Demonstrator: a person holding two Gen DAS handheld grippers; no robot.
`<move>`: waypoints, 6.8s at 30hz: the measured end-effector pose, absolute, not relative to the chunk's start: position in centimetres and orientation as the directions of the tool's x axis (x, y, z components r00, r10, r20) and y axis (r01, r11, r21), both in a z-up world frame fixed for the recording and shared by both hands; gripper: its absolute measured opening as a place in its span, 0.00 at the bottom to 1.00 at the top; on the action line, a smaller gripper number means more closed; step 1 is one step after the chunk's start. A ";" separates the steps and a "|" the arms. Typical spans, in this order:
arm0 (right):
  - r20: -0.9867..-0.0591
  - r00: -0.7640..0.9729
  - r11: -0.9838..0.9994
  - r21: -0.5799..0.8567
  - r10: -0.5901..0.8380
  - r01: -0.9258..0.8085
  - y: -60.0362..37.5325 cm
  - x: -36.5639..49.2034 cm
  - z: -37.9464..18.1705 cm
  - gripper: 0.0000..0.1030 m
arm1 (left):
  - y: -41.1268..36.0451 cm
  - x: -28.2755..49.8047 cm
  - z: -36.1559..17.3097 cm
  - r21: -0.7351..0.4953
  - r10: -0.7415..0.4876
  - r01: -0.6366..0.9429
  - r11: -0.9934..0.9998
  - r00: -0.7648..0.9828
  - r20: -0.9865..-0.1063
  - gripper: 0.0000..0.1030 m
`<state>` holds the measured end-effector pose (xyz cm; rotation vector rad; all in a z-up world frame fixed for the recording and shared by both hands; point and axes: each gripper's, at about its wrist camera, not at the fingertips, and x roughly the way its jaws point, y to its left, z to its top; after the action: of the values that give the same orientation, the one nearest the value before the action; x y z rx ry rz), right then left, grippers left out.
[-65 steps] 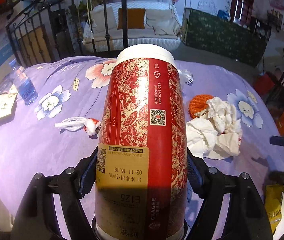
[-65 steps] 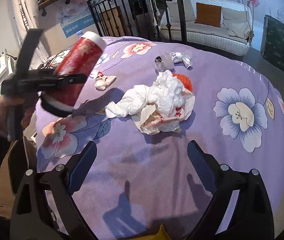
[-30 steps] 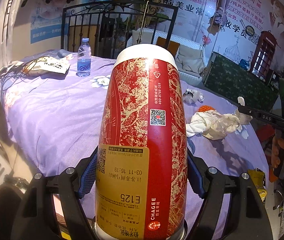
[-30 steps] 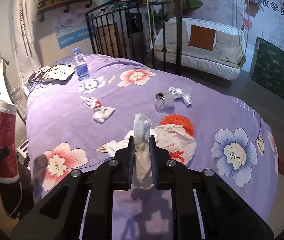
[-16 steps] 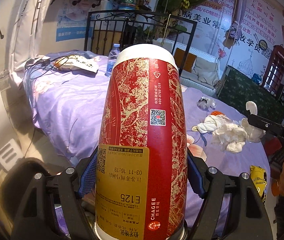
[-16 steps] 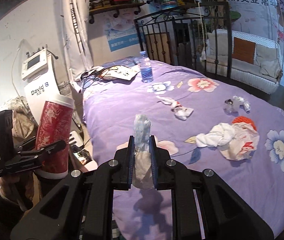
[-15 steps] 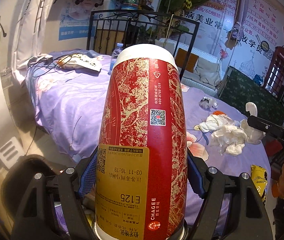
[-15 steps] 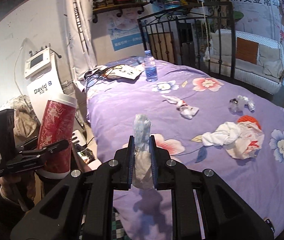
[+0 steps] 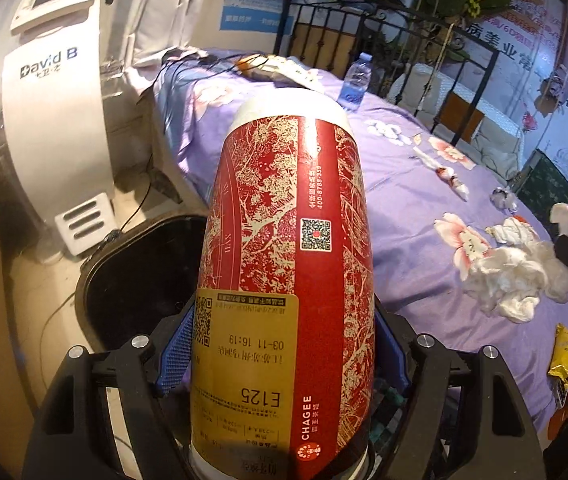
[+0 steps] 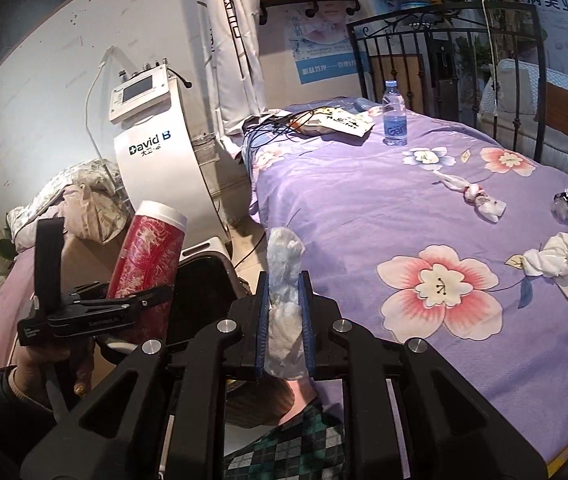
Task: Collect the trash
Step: 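Carry the red paper cup to the black bin and open the left tool, then lower the white tissue into the bin and open the right tool, then move both tools back over the bed toward the tissue pile, then grasp the white tissue with the left tool while the right tool grasps the red-printed plastic bag, then carry the white tissue to the bin and open the left tool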
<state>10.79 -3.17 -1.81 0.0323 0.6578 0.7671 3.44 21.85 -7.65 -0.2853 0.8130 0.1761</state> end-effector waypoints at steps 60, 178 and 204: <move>-0.787 -0.007 0.473 0.379 0.617 -0.795 16.7 9.3 -15.8 0.16 | 30.4 0.3 -6.6 -0.222 0.317 -0.624 0.749 0.632 -0.707 0.89; -0.864 0.502 0.931 -0.151 0.038 -0.331 -25.4 31.5 -12.5 0.24 | -3.9 21.0 -8.3 -0.146 -0.273 0.254 0.956 0.590 -0.760 0.18; -0.708 0.631 0.896 0.006 0.318 -0.445 -17.6 17.6 -2.0 0.24 | 1.3 13.8 -5.1 -0.141 -0.236 0.192 0.971 0.692 -0.682 0.18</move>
<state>17.62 -17.64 -1.99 -0.1758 0.7730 0.4388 13.83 1.35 -5.06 -0.0602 0.7707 -0.2391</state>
